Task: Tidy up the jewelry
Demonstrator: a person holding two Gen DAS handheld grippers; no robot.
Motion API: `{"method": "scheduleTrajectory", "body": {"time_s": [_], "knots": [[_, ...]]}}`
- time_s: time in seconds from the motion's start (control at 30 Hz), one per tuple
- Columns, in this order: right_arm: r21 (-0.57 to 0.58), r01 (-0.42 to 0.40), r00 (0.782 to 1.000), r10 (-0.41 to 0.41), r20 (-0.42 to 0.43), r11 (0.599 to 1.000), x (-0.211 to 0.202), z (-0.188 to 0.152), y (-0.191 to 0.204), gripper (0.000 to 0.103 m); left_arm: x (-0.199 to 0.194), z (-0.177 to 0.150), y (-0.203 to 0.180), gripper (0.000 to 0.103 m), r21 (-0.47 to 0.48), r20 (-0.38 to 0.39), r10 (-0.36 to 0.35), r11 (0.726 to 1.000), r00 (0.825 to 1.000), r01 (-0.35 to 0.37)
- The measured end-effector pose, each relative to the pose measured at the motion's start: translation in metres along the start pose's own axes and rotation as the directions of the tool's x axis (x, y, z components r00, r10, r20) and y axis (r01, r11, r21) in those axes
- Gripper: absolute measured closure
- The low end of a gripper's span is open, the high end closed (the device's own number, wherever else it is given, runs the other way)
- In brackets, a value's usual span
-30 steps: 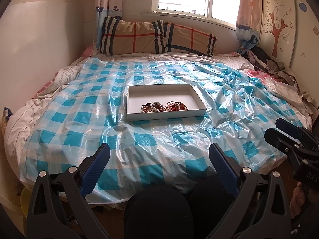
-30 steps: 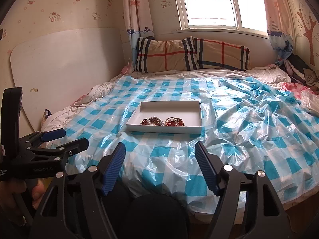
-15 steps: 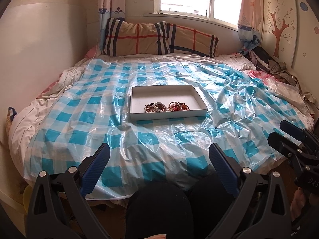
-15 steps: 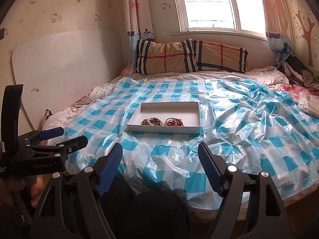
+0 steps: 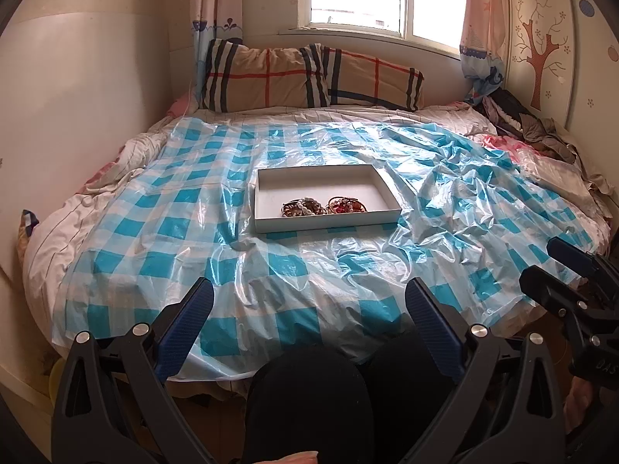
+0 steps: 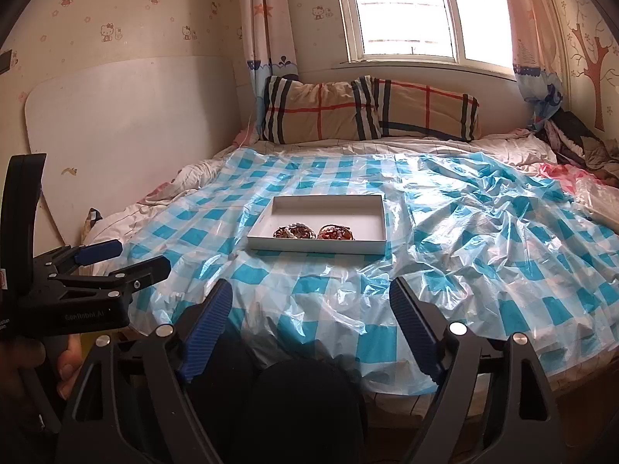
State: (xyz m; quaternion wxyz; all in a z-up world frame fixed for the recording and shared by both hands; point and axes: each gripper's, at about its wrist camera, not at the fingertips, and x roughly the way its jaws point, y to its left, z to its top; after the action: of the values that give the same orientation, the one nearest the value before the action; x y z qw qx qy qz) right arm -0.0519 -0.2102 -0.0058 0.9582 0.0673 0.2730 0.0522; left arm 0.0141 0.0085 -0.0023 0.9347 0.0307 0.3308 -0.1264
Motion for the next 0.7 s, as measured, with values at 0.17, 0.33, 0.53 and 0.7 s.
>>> {"method": "scheduleTrajectory", "body": {"time_s": [0.17,0.33,0.53,0.7], "knots": [[-0.002,0.008,1.0,-0.008,-0.001,1.0,-0.005,-0.001,0.002,0.021,0.0,0.0,-0.001,0.008,0.002,0.002,0.001,1.0,1.0,-0.001],[-0.021,0.016,1.0,-0.016,0.01,1.0,-0.017,-0.001,0.007,0.018,-0.01,-0.001,0.006,0.008,0.003,0.013,0.007,1.0,1.0,-0.007],[-0.027,0.022,1.0,-0.022,0.003,0.999,-0.021,-0.003,0.01,0.015,-0.016,-0.004,0.009,0.008,0.005,0.016,0.009,1.0,1.0,-0.009],[-0.023,0.025,1.0,-0.025,-0.007,0.999,-0.022,-0.007,0.011,0.014,-0.018,-0.006,0.007,0.008,0.012,0.015,0.01,1.0,1.0,-0.01]]}}
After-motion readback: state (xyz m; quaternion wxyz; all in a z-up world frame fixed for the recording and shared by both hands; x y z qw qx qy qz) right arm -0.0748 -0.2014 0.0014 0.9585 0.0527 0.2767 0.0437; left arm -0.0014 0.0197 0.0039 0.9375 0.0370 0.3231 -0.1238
